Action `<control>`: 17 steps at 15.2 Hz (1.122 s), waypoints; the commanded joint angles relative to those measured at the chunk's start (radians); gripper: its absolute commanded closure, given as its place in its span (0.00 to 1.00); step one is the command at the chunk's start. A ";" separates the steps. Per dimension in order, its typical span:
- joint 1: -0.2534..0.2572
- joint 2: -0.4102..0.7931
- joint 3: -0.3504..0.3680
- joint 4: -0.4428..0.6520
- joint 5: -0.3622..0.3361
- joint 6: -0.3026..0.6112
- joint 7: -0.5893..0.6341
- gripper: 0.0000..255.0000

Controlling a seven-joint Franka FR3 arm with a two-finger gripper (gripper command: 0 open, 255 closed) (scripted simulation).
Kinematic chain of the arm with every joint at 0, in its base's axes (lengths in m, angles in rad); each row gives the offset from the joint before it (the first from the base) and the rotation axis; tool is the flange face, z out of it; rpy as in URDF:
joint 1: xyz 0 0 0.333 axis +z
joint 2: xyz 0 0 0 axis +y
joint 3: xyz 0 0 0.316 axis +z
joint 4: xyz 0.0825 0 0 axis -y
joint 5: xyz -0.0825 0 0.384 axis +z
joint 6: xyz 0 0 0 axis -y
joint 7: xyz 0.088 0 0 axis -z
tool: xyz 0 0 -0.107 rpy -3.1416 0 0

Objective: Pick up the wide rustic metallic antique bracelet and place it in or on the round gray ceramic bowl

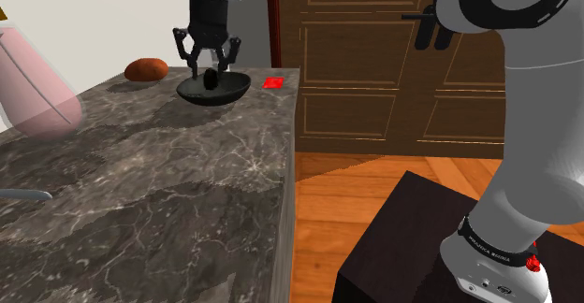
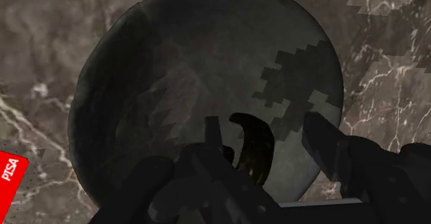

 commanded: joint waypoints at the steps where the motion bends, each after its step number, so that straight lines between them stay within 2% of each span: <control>1: 0.000 0.000 0.000 0.000 0.000 0.000 0.000 0.00; 5: 0.000 0.000 0.000 0.000 0.000 0.000 0.000 0.00; 9: 0.021 0.034 -0.002 0.183 -0.016 -0.149 0.006 0.00; 17: 0.021 0.034 -0.002 0.183 -0.016 -0.149 0.006 0.00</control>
